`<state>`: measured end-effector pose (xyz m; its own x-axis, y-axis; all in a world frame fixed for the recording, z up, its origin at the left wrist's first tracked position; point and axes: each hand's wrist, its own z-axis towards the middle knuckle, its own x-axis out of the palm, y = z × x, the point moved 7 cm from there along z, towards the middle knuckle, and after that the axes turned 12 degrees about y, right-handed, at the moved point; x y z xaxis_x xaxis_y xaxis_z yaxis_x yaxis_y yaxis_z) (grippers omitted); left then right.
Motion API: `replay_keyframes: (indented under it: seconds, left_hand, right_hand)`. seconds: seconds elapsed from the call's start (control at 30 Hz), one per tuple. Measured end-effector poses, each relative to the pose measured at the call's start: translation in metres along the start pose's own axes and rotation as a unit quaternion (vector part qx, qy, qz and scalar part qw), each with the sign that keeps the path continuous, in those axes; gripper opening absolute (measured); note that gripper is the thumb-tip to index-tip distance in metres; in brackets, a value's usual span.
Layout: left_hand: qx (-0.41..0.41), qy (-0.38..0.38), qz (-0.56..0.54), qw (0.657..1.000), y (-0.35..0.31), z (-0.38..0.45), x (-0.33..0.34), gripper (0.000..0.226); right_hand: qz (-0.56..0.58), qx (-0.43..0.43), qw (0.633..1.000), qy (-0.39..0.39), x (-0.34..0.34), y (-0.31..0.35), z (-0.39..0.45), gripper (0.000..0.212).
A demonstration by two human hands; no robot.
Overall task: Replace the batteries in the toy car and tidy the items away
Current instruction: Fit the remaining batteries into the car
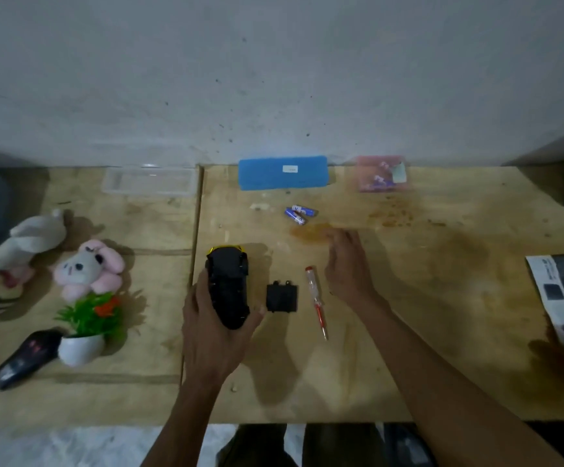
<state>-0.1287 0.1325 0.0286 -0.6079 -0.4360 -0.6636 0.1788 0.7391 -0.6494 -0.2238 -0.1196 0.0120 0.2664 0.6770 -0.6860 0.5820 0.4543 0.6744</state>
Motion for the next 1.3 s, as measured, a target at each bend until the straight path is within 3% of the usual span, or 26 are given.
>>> replay_keyframes:
  seconds: [0.13,0.3,0.47,0.77,0.83,0.93,1.0,1.03,1.07,1.13,1.2,1.3]
  left_hand:
    - [-0.013,0.011,-0.022,1.0,0.007,0.002,0.007,0.12]
    - [-0.005,0.008,-0.034,0.999,0.02,0.009,0.012,0.12]
    - [0.039,-0.011,0.009,0.999,0.014,0.008,0.013,0.118]
    - [0.052,0.077,-0.015,0.996,0.023,0.02,0.012,0.138]
    - [0.057,0.088,-0.016,0.994,0.026,0.023,0.01,0.139]
    - [0.046,0.098,-0.038,0.993,0.027,0.026,0.007,0.137]
    - [0.04,0.102,-0.08,0.991,0.026,0.025,0.004,0.133]
    - [0.046,0.104,-0.106,0.988,0.024,0.024,0.003,0.131]
    - [0.052,0.105,-0.132,0.984,0.022,0.021,0.001,0.129]
    - [0.058,0.107,-0.176,0.977,0.018,0.016,-0.004,0.126]
    - [0.058,0.107,-0.214,0.969,0.01,0.011,-0.012,0.125]
    - [0.07,0.112,-0.245,0.96,-0.007,0.007,-0.027,0.124]
  right_hand:
    - [-0.116,-0.018,0.993,-0.027,-0.001,0.035,0.046,0.032]
    - [-0.301,-0.035,0.953,0.021,0.033,0.028,0.085,0.042]
    - [-0.328,-0.085,0.941,-0.017,0.045,0.029,0.088,0.035]
    - [-0.417,-0.131,0.899,-0.017,0.049,0.039,0.097,0.029]
    - [-0.409,-0.123,0.904,-0.012,0.049,0.039,0.099,0.025]
    - [-0.259,-0.038,0.965,0.029,0.041,0.039,0.1,0.026]
    - [0.011,0.029,0.998,0.058,0.032,0.042,0.09,0.027]
    - [0.176,0.054,0.98,0.072,0.028,0.047,0.078,0.029]
    - [0.335,0.078,0.934,0.093,0.027,0.054,0.064,0.029]
    - [0.557,0.096,0.812,0.146,0.027,0.074,0.032,0.026]
    - [0.637,0.08,0.745,0.183,0.024,0.098,0.004,0.022]
    - [0.684,0.058,0.7,0.197,0.016,0.13,-0.025,0.024]
